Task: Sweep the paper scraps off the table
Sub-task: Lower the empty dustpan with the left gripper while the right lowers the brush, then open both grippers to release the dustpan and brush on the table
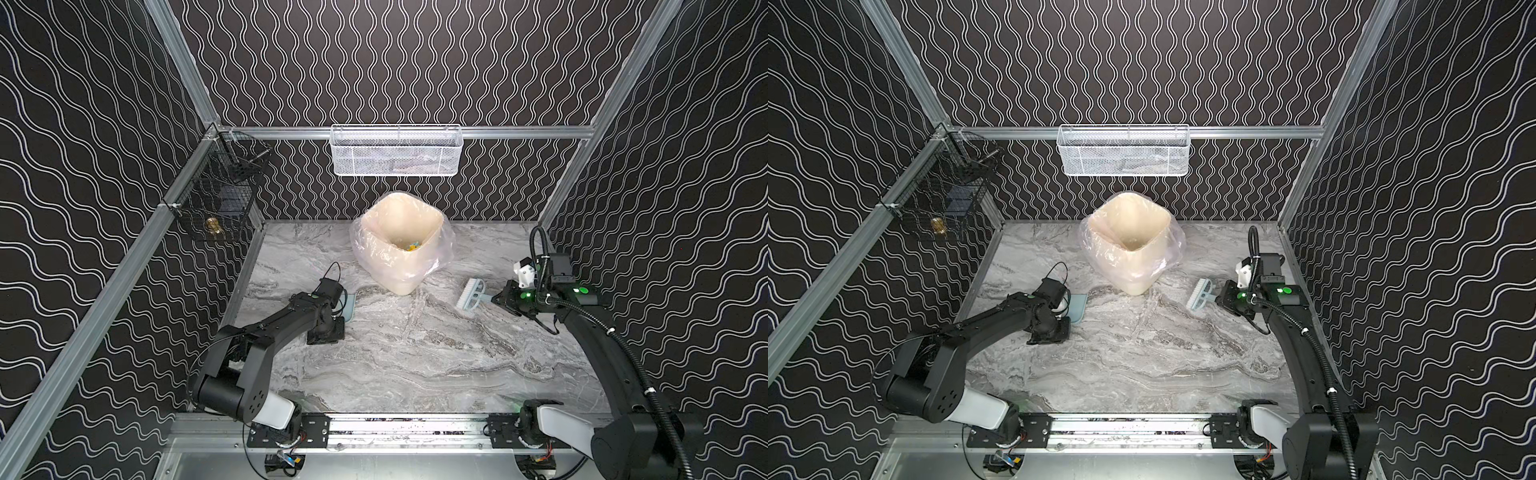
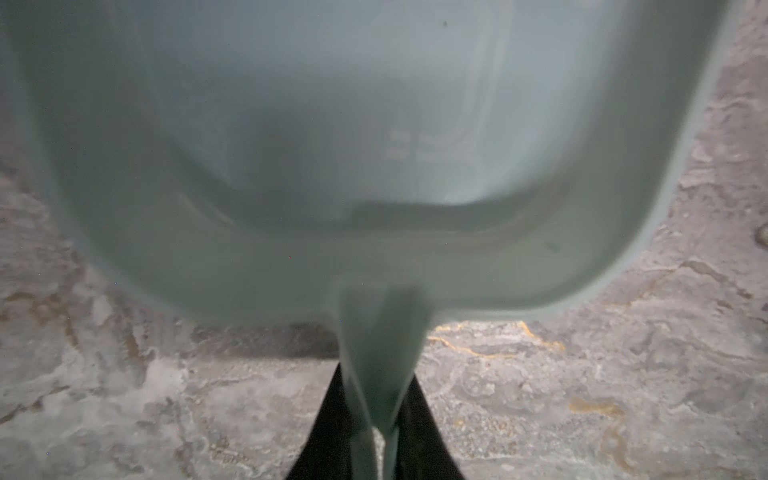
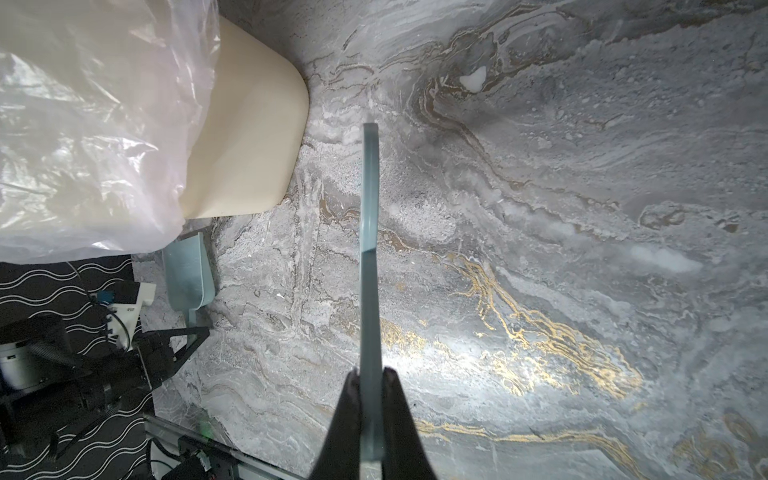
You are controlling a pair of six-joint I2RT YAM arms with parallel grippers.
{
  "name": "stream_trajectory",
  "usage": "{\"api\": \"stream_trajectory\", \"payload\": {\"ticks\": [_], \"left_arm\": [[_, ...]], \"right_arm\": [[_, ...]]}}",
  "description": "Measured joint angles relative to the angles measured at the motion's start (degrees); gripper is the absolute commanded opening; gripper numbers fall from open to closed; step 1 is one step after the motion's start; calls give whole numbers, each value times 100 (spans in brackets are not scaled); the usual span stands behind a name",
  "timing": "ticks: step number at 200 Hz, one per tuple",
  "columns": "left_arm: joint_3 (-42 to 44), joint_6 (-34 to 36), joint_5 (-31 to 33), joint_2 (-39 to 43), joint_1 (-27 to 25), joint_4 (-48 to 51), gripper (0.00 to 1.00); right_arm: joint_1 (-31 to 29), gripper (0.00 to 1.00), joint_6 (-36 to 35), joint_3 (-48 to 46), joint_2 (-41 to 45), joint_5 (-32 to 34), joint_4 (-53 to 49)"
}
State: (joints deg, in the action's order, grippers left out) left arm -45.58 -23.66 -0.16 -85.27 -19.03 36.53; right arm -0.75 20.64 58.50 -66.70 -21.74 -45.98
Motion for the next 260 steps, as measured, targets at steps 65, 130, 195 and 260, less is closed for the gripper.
{"api": "stream_trajectory", "payload": {"ticks": [65, 130, 195, 260], "left_arm": [[72, -15, -48, -66, 4, -87, 30], [70, -37, -90, 275, 7, 20, 58], [-90, -37, -66, 741, 7, 393, 77], [-444, 13, 382, 1303, 7, 614, 90]], "right_arm": [[111, 0, 291, -402, -258, -428, 1001], [186, 0, 597, -1266, -319, -800, 1882], [385, 12, 848, -2138, -90, -990, 2186], [461, 48, 933, -2468, 70, -608, 1860]]}}
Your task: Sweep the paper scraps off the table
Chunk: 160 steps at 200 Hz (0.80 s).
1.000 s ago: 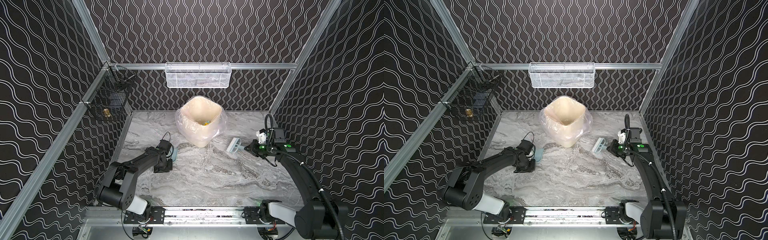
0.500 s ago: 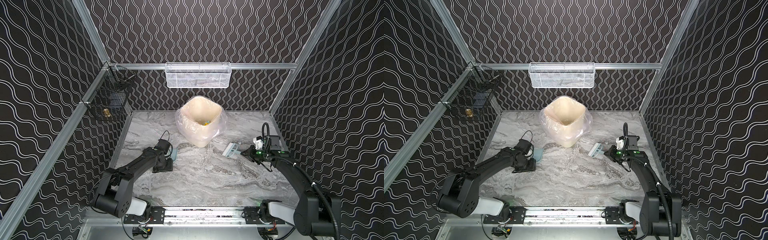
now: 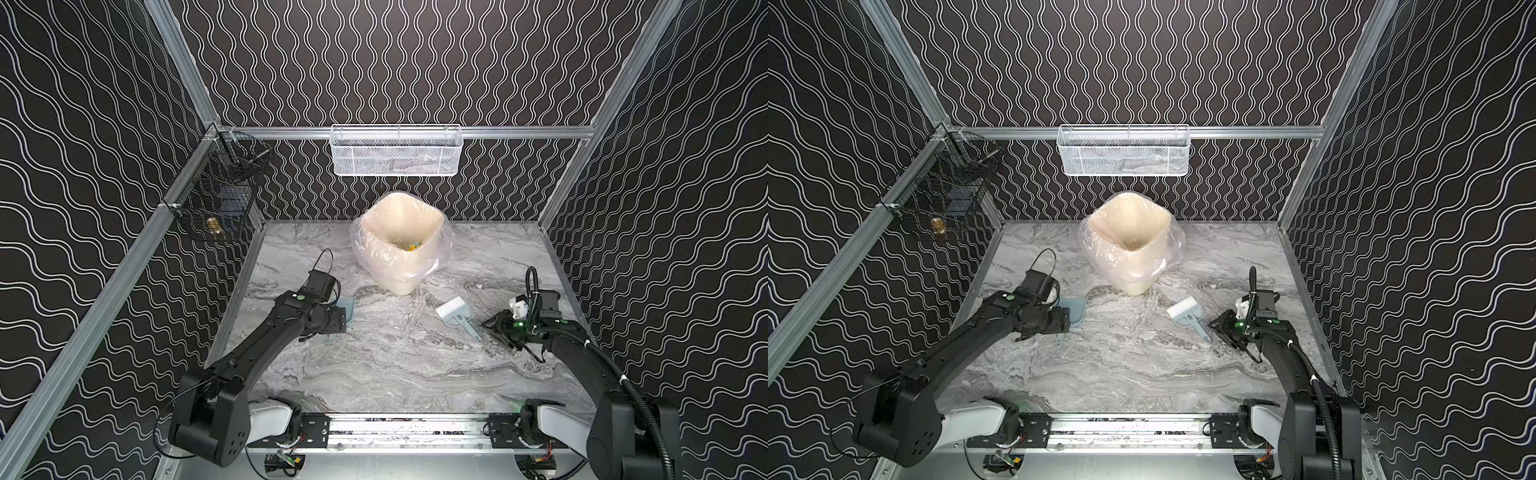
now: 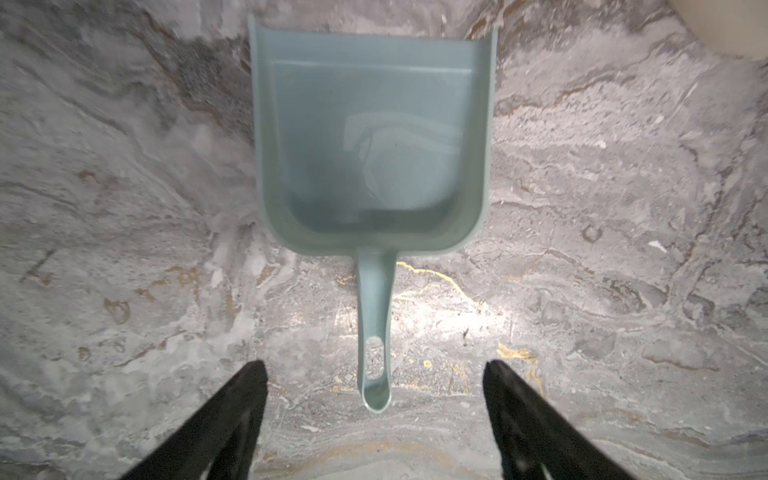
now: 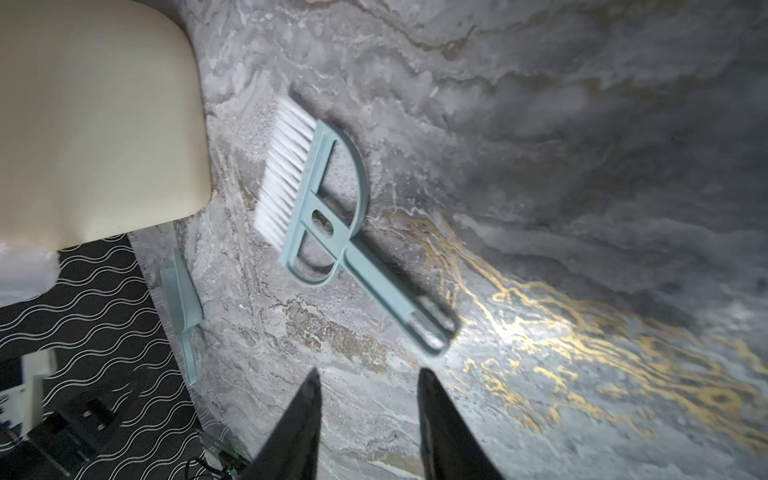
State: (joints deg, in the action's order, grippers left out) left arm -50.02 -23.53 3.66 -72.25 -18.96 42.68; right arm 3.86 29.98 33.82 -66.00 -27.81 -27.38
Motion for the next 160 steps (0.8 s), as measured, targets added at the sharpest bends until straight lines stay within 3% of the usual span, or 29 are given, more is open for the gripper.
{"api": "stream_trajectory", "payload": {"ticks": [30, 65, 95, 115, 160], "left_arm": [[-74, 173, 321, 173, 4, -146, 98], [133, 726, 737, 557, 133, -767, 99], [573, 1379, 944, 708, 433, -1700, 98], [942, 1821, 1062, 713, 573, -2476, 99], [1967, 2570, 1043, 754, 1008, -4409, 99]], "right_arm": [[11, 57, -87, 328, -28, 385, -313], [0, 75, -470, 680, 247, 796, -98], [-15, 86, -1154, 697, 273, 1331, 667], [-66, 100, -1432, 476, 254, 1867, 1373], [-153, 100, -1976, -977, 203, 3060, 3613]]}}
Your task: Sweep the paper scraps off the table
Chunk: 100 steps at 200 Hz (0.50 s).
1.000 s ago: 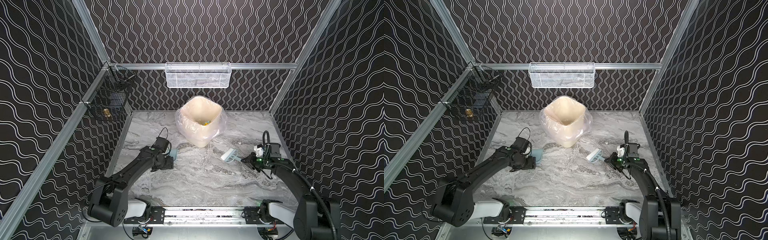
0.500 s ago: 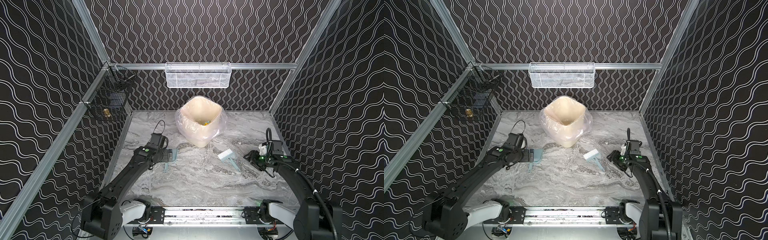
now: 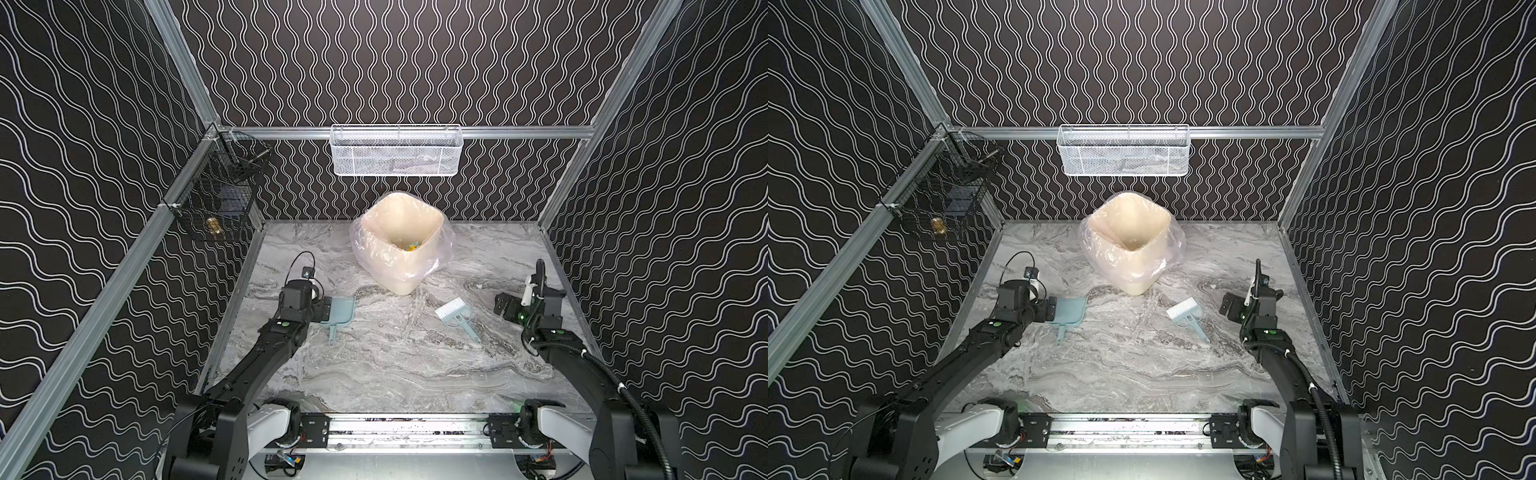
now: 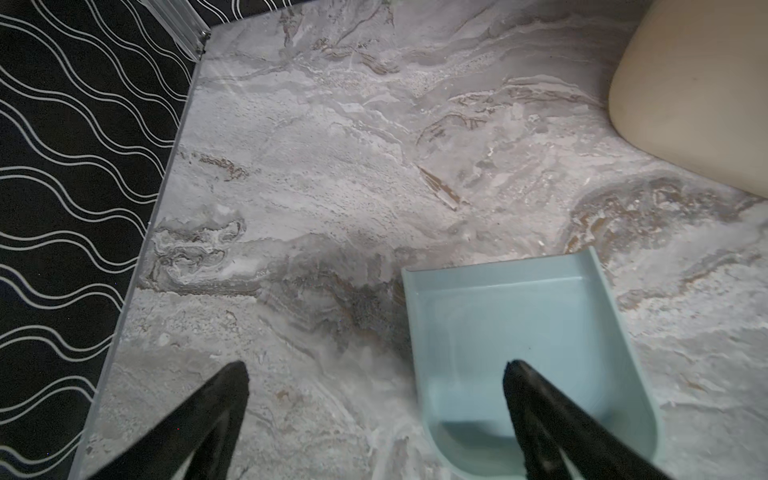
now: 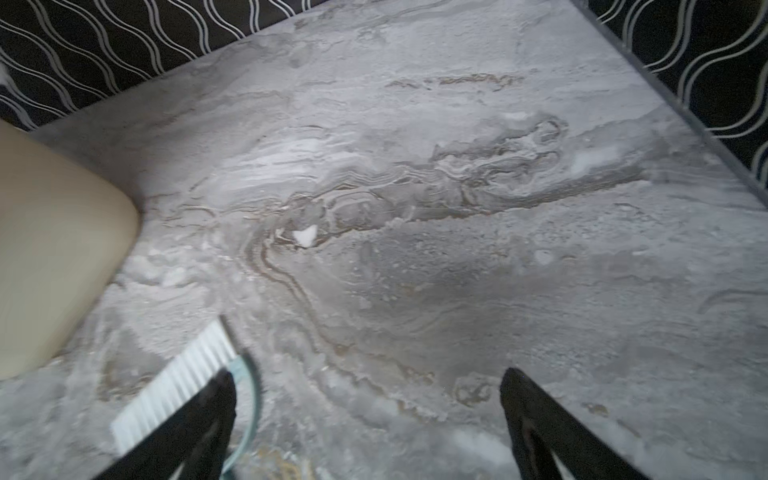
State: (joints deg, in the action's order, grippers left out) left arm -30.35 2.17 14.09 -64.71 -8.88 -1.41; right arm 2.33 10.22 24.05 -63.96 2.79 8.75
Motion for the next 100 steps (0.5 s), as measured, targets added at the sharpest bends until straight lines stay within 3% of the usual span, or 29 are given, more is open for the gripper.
{"api": "stream_trajectory", "payload": {"ticks": [52, 100], "left_arm": [[684, 267, -507, -612, 391, -1912, 99], [789, 267, -1005, -1591, 411, -3482, 99]], "right_arm": [[-44, 100, -708, -852, -992, 439, 2743], [-68, 100, -1078, -883, -1464, 341, 4260]]}}
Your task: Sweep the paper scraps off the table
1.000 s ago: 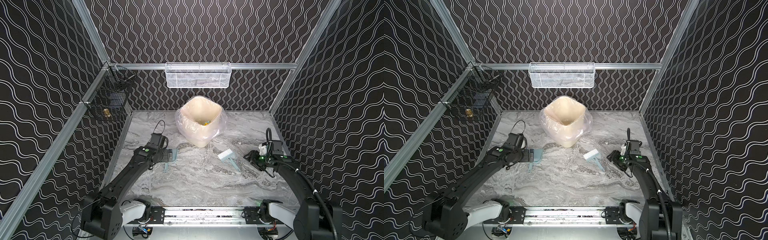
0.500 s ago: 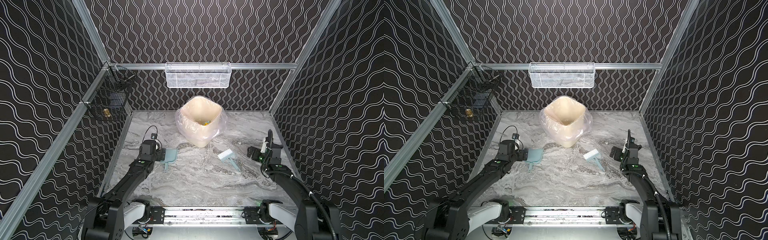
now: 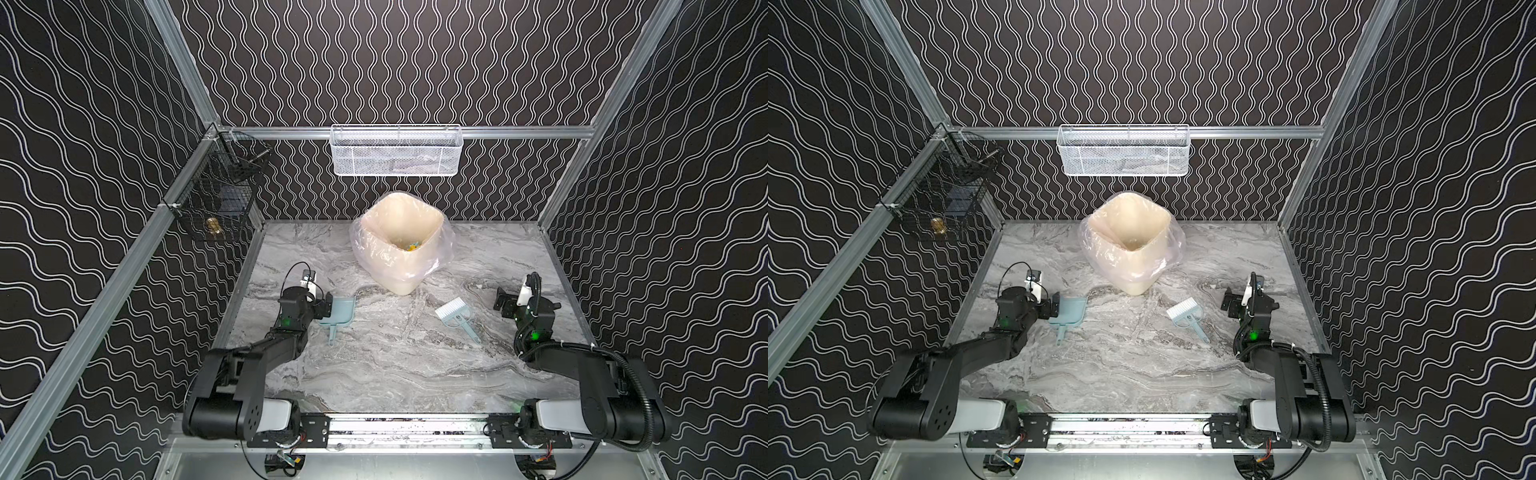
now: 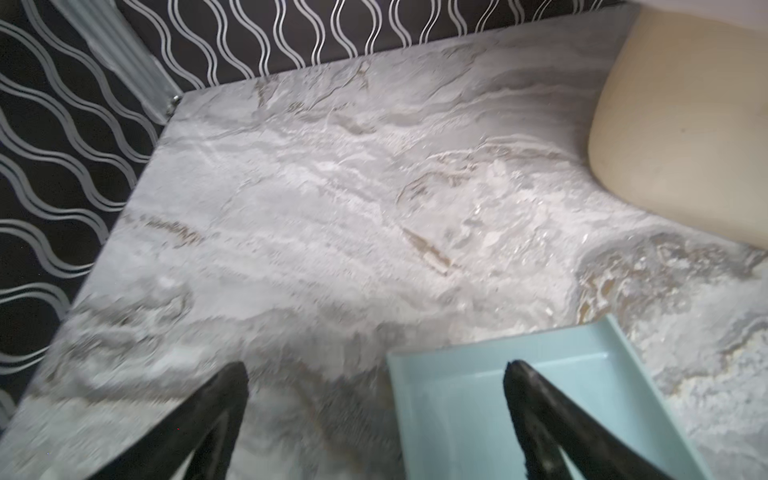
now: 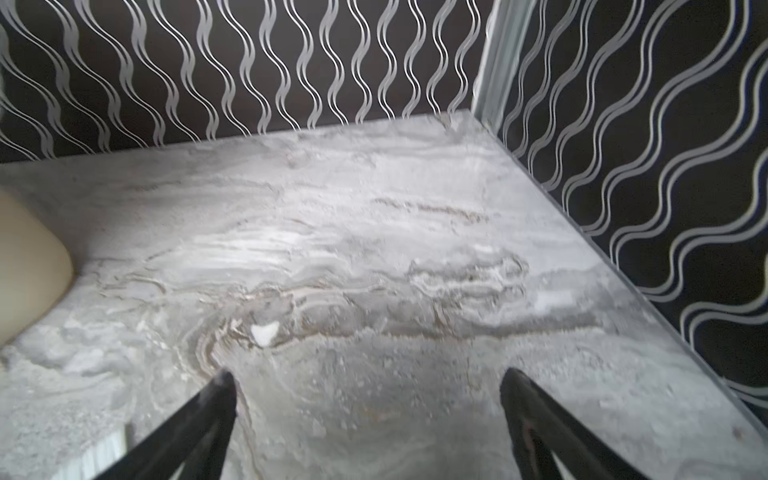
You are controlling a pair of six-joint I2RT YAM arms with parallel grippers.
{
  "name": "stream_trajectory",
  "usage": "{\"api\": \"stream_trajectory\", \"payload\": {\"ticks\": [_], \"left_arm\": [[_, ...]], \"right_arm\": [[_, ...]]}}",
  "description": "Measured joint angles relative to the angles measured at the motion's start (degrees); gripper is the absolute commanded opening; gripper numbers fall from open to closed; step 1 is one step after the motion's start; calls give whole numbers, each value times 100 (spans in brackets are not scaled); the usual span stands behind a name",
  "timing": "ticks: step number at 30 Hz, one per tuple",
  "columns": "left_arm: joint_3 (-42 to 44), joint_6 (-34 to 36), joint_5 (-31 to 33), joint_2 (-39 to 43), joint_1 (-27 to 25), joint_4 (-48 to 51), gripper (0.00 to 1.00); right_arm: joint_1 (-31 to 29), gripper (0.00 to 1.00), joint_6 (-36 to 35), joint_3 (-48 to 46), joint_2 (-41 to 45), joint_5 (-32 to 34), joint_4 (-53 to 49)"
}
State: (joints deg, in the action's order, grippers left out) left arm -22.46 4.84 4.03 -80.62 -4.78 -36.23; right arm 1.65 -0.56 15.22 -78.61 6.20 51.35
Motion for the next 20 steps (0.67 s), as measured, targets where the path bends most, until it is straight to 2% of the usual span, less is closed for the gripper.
{"api": "stream_trajectory", "payload": {"ticks": [3, 5, 8, 10, 15, 20], "left_arm": [[0, -7, 7, -450, 2, -529, 99], [83, -26, 72, -708, 2, -935, 99], [225, -55, 177, -1180, 7, -1493, 99], [238, -61, 179, -1377, 11, -1676, 99], [264, -68, 280, -1436, 11, -2122, 99], [264, -68, 299, -1438, 11, -2249, 99]], "right_arm": [[-9, 100, -39, -468, -597, -116, 1200], [-15, 100, -48, -691, -931, -116, 1565], [-33, 100, -46, -544, -850, -103, 1718], [-109, 100, -31, -330, -837, 129, 1766], [-260, 100, -9, -319, -979, 678, 1919], [-284, 100, -35, -345, -1003, 684, 2011]]}}
